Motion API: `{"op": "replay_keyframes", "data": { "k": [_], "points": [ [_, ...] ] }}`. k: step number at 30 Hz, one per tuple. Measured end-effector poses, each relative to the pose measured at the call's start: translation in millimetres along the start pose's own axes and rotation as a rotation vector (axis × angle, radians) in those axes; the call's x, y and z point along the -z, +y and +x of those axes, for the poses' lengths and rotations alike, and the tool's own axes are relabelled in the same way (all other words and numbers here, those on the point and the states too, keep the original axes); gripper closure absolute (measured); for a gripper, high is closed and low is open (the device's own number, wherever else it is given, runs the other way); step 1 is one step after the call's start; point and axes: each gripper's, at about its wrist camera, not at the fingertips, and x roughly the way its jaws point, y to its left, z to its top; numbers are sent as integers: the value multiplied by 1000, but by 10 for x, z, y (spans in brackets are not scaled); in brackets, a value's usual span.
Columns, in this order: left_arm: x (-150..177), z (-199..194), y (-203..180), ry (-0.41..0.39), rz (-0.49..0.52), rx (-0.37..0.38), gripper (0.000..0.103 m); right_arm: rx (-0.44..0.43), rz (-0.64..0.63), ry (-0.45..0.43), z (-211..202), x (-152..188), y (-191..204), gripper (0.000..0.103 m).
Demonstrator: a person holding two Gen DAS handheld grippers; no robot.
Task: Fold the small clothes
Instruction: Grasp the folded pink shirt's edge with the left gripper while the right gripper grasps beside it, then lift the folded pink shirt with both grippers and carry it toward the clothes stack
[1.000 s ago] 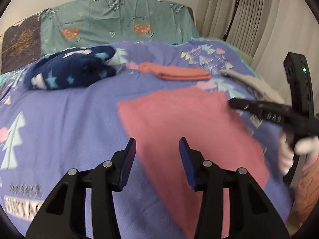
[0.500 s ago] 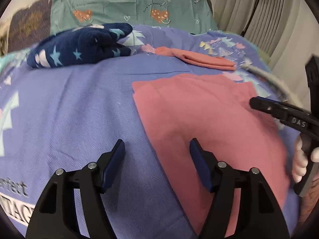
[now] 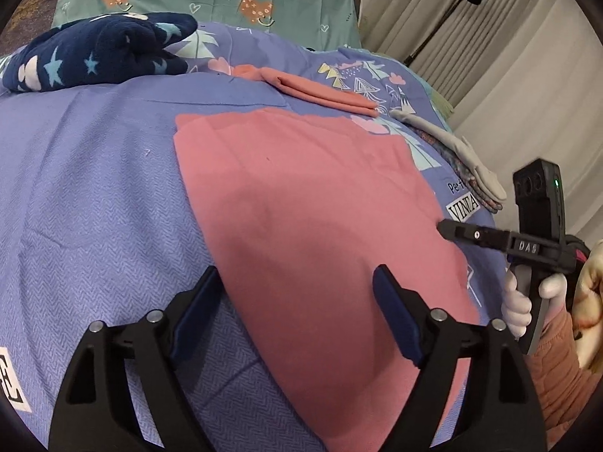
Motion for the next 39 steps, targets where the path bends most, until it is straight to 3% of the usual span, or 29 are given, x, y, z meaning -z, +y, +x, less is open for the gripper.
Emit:
{"op": "replay_keyframes", "data": {
  "k": [10, 19, 22, 26, 30, 33, 35, 36, 38, 39],
  "points": [
    [-96, 111, 114, -7, -19, 52, 19, -175, -34, 49, 359, -222, 70, 45],
    [-170, 162, 180, -20, -43, 108, 20, -189, -86, 29, 495, -282, 139, 47],
    [-186, 185, 185, -21, -42, 113, 30, -179, -83, 21, 503, -285, 142, 51],
    [-164, 143, 263, -34, -86, 88, 65, -149, -58, -5, 432, -235, 117, 61],
    [-126, 92, 294, -32, -103, 103, 67, -128, -49, -13, 328, -143, 141, 63],
    [-153, 176, 253, -4, -81, 105, 55, -111, -71, 1, 366, -136, 154, 61],
    [-176, 202, 200, 2, -50, 85, 54, -113, -61, 5, 417, -167, 162, 62],
    [-179, 199, 180, 1, -40, 71, 56, -108, -61, 1, 428, -171, 174, 66],
    [-191, 140, 119, -13, -11, 41, 75, -74, -71, -10, 426, -170, 242, 76],
    [-201, 84, 81, -27, 2, 33, 76, -48, -79, -25, 382, -163, 312, 81]
  ]
}}
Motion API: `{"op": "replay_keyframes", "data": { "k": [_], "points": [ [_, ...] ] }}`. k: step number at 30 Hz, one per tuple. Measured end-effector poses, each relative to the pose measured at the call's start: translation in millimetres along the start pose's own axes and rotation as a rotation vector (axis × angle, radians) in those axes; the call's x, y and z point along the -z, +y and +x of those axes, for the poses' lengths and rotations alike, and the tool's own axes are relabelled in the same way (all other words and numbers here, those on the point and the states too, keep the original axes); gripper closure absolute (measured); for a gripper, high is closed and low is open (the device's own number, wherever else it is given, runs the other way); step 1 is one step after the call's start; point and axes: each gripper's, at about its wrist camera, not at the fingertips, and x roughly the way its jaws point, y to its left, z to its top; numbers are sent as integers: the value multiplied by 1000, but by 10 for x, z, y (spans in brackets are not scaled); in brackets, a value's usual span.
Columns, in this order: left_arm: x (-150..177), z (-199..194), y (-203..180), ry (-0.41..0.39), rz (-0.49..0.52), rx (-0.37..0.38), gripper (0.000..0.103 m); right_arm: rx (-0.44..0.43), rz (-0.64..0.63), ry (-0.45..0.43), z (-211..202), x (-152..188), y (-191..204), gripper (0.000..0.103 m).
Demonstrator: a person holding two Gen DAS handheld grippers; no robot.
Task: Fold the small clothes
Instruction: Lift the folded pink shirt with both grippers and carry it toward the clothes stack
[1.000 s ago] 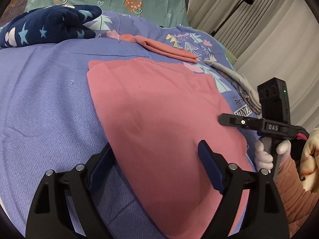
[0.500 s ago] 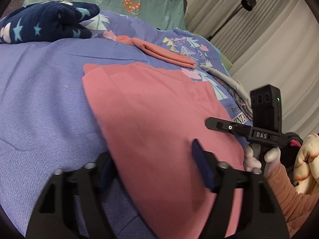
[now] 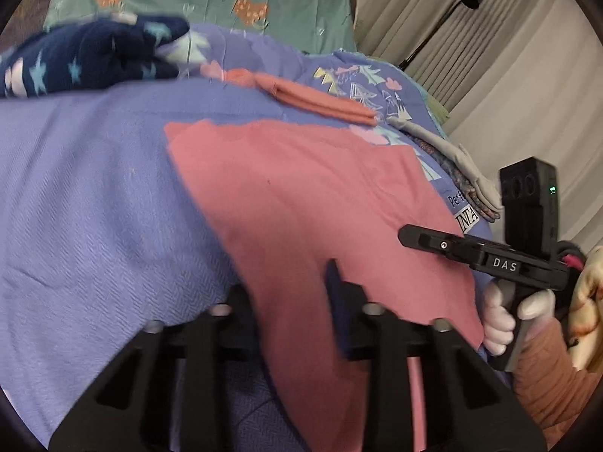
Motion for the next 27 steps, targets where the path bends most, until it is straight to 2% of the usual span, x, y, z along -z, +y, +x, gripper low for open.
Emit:
{"op": "replay_keyframes", "data": {
  "k": [3, 6, 13, 21, 27],
  "points": [
    [-102, -282, -181, -65, 29, 29, 80, 63, -50, -61, -183, 15, 210, 82],
    [-196, -502, -476, -112, 123, 24, 81, 90, -79, -149, -511, 40, 387, 82],
    [-481, -779, -1347, -192, 314, 57, 80, 180, -127, -387, -1579, 74, 544, 82],
    [-779, -661, -2383, -252, 489, 128, 80, 366, -116, -550, -2530, 48, 328, 82],
    [-988, -345, -2928, -230, 567, 181, 80, 511, -110, -633, -2951, 131, 94, 82]
  ]
}}
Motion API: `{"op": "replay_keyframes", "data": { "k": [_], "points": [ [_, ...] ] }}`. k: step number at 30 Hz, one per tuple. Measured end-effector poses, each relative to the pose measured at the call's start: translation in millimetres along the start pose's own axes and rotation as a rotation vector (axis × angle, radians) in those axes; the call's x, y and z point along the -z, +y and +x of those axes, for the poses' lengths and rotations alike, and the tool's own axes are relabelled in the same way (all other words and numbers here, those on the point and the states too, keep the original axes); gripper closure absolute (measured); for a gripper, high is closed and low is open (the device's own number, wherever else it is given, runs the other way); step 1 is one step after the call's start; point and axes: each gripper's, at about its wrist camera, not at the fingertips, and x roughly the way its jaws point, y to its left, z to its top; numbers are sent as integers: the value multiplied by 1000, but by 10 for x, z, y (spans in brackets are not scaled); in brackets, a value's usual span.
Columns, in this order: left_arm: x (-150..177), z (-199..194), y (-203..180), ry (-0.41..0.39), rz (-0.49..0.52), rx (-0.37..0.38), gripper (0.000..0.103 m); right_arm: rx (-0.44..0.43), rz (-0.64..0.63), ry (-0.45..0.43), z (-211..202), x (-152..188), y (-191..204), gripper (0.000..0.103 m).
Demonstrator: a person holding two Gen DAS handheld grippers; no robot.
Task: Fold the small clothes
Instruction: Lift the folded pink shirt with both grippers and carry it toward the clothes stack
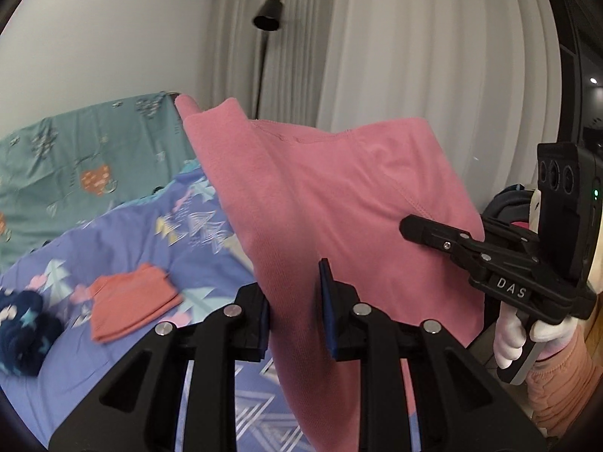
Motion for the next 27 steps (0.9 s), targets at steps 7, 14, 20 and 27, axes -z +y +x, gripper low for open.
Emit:
{"op": "replay_keyframes", "data": {
  "k": [7, 14, 20, 27],
  "points": [
    [-294, 517, -100, 21, 42, 26, 80, 88, 49, -15, 148, -45, -462, 82],
    [-554, 960, -31, 27, 58, -6, 80, 162, 26, -21, 489, -242, -701, 82],
    [-737, 1393, 93, 53, 67, -38, 80, 222, 12, 25, 926, -399, -819, 82],
    [-827, 1880, 265, 94, 38, -55, 80, 281, 19, 88, 1455, -448, -1029, 82]
  ]
}}
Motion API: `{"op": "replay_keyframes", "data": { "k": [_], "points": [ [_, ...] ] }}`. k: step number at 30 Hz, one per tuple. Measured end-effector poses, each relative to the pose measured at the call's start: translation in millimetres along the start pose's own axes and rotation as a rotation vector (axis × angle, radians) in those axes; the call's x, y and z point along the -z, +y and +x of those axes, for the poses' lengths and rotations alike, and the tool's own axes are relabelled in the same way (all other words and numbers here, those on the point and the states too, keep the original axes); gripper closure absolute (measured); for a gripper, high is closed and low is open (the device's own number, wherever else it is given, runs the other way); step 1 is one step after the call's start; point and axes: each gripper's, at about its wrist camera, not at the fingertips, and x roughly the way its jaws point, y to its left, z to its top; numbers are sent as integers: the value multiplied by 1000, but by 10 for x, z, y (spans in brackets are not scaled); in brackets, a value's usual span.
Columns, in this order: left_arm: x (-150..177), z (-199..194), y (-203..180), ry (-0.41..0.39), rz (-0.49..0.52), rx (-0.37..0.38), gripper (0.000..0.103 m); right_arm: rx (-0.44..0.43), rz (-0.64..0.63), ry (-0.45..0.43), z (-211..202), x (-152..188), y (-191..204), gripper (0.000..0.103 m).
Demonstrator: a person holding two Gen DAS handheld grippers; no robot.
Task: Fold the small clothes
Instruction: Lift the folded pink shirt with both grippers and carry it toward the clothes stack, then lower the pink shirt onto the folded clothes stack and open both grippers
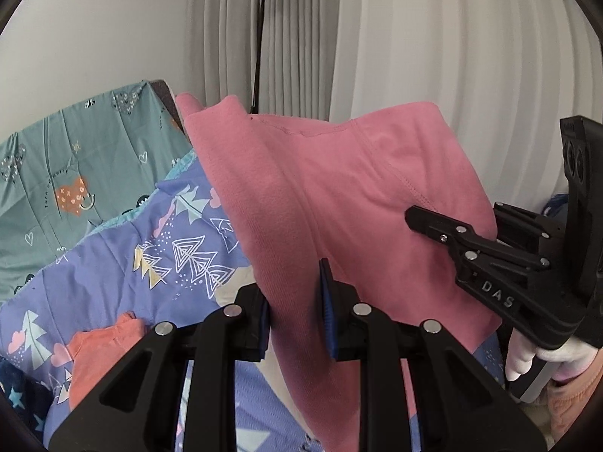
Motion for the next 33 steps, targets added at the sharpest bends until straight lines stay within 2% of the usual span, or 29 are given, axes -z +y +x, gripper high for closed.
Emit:
{"op": "replay_keyframes", "data": {
  "k": [3, 4, 5, 6, 8, 10, 12, 14, 16, 19, 21, 23, 24, 27, 29, 30, 32, 33],
  "points": [
    [15, 295, 61, 26, -9, -40, 75, 33, 5, 33, 309, 17, -48, 81],
    [69, 451, 95, 55, -12, -75, 63, 41, 18, 67, 481, 35, -82, 78],
    [129, 569, 134, 80, -15, -114, 56, 65, 22, 102, 614, 75, -116, 70],
    [218, 658, 171, 105, -20, -137, 56, 112, 25, 149, 775, 120, -152, 60],
    [512, 819, 197, 179, -4, -107, 56, 245, 36, 240, 1055, 338, -241, 59],
    [773, 944, 132, 242, 67, -96, 55, 292, 32, 287, 1173, 612, -292, 63],
    [963, 913, 48, 199, 121, -86, 56, 287, 38, 337, 1258, 872, -330, 66],
    [1036, 873, 16, 179, 80, -90, 61, 307, 34, 281, 1207, 1090, -311, 66],
    [1038, 878, 40, 183, 34, -90, 61, 339, -12, 237, 1134, 1210, -222, 64],
    [1038, 862, 30, 178, 31, -85, 60, 351, 4, 229, 1194, 1165, -234, 64],
    [1046, 844, 77, 174, -2, -76, 56, 350, 14, 234, 1234, 1138, -254, 64],
    [1079, 793, 121, 170, -45, -93, 36, 359, 2, 231, 1217, 1135, -263, 64],
    [1100, 764, 147, 171, -65, -99, 33, 368, -6, 229, 1204, 1141, -251, 64],
    [1181, 648, 198, 171, -101, -70, 31, 388, -13, 234, 1097, 1144, -227, 64],
    [1230, 483, 180, 148, -92, -62, 30, 370, -22, 226, 868, 1146, -176, 64],
    [1247, 373, 160, 129, -80, -57, 30, 334, -6, 199, 635, 1163, -141, 55],
    [1267, 195, 137, 100, -72, -57, 19, 290, 19, 149, 269, 1224, -87, 36],
    [1274, 84, 123, 77, -71, -61, 16, 270, 32, 120, 56, 1263, -58, 31]
  ]
}}
